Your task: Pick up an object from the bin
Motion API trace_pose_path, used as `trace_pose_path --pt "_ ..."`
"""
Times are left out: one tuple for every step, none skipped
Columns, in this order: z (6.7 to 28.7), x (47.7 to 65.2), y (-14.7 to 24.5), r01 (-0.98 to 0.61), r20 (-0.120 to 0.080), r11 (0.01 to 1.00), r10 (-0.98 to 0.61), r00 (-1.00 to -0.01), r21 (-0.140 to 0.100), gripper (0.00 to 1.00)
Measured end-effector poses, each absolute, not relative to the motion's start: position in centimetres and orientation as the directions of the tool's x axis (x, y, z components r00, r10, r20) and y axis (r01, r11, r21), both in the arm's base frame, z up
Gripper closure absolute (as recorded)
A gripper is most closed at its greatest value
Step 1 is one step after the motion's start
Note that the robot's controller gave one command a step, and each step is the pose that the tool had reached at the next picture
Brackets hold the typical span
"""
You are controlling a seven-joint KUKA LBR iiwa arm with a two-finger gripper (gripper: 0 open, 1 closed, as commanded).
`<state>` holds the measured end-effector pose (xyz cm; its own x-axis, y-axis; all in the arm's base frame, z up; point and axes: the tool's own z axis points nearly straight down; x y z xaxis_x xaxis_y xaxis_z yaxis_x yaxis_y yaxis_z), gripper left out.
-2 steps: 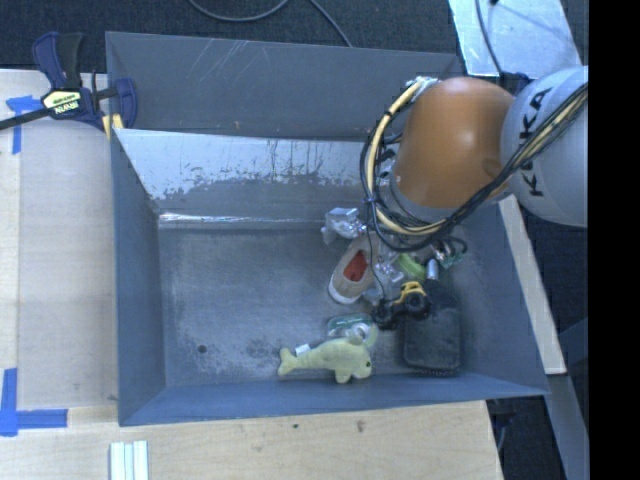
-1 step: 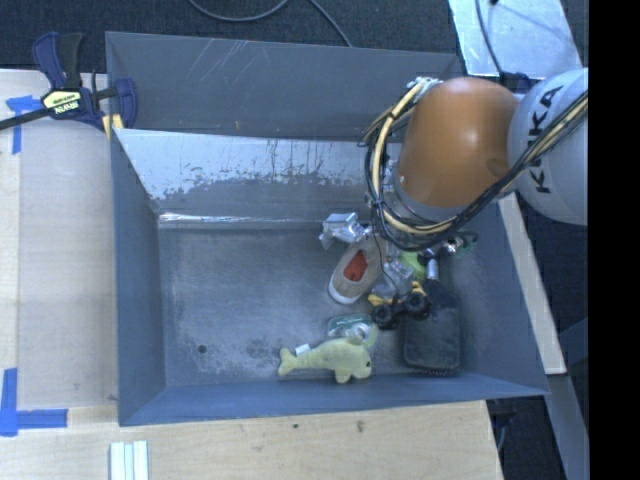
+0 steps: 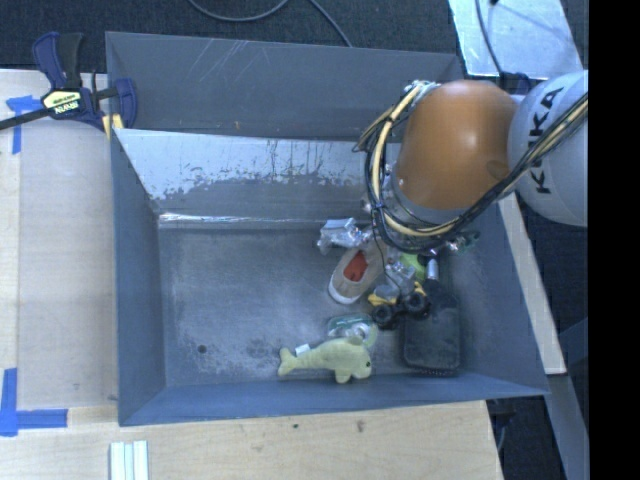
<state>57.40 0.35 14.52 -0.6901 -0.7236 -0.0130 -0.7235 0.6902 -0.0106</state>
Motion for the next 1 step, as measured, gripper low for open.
trace_pose_path --pt "13.30 57.74 0.14 -0.569 -0.015 0.822 -0.569 -0.822 -0.007 0.00"
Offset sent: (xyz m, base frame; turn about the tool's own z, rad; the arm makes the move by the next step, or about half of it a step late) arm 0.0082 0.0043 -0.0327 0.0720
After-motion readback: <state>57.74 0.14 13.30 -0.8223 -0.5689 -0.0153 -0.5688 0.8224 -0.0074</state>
